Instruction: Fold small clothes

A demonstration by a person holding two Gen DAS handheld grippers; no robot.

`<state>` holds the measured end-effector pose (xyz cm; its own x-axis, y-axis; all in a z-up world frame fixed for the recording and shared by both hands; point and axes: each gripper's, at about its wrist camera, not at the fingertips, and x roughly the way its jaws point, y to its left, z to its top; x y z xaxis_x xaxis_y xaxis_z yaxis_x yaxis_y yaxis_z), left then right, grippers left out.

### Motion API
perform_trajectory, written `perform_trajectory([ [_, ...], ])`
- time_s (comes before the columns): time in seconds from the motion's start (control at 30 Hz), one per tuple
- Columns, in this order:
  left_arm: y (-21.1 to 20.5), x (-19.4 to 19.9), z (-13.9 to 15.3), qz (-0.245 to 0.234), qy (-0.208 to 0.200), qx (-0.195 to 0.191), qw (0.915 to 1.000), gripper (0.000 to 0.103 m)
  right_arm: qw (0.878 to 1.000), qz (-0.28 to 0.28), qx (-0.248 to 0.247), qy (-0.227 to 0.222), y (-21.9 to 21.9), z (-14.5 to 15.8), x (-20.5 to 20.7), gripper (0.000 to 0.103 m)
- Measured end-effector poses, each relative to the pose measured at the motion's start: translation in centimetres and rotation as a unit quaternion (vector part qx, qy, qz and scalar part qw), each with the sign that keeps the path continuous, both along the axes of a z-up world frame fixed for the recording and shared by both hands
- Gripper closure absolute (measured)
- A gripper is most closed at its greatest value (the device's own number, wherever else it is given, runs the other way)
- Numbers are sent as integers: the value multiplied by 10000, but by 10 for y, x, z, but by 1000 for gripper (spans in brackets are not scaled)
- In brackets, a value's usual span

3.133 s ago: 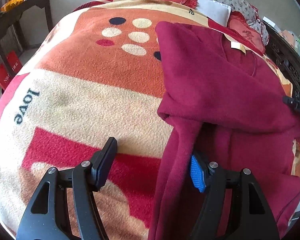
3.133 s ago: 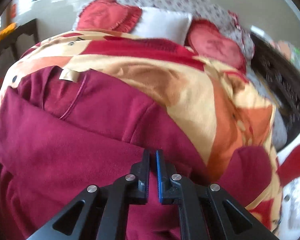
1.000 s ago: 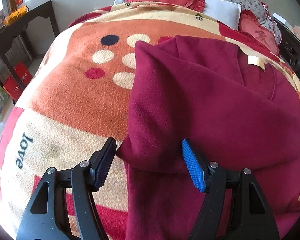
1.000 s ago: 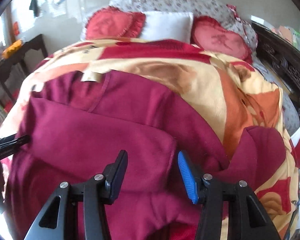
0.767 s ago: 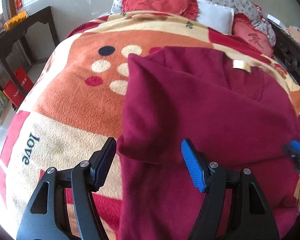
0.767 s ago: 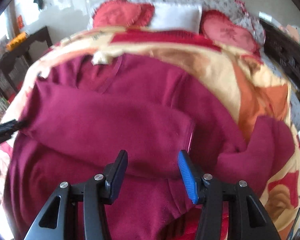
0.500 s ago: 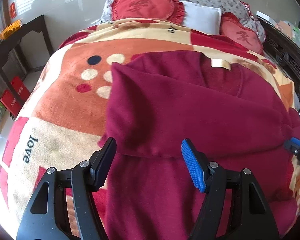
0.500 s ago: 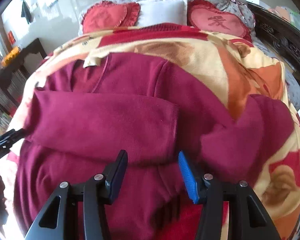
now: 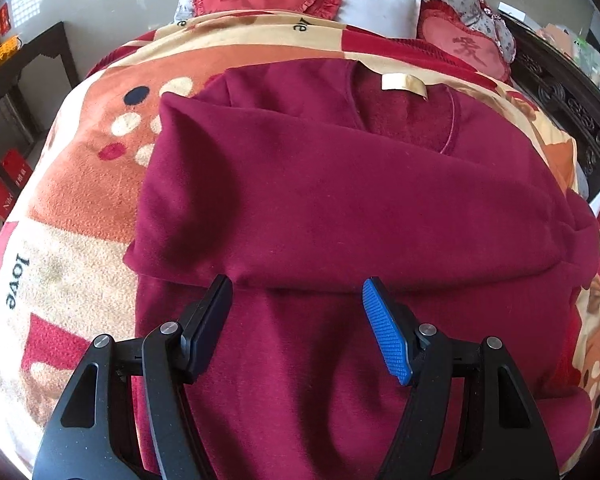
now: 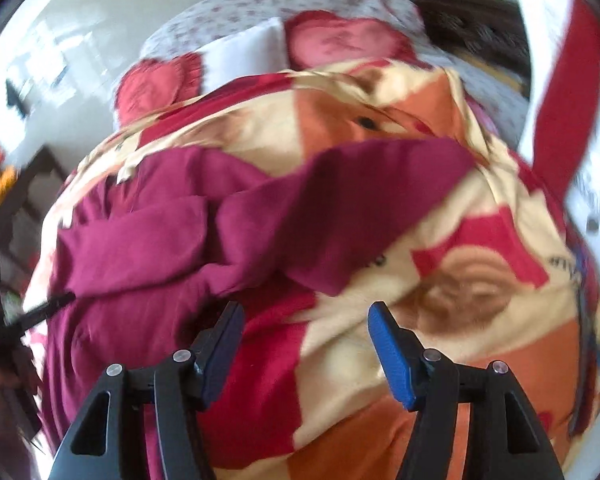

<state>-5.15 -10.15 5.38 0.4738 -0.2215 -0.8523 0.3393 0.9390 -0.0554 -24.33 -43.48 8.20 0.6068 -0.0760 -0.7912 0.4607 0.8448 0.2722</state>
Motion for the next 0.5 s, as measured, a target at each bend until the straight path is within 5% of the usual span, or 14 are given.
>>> perform_trajectory([
  [0.27,0,5,-5,69,110,-2,9999,35,9990,-356,94,-262,-46,20,45,41],
  [0.5,-3,6,-8,-31,148,76,9999,35,9968,-719,22,333,-93,5,125,41],
])
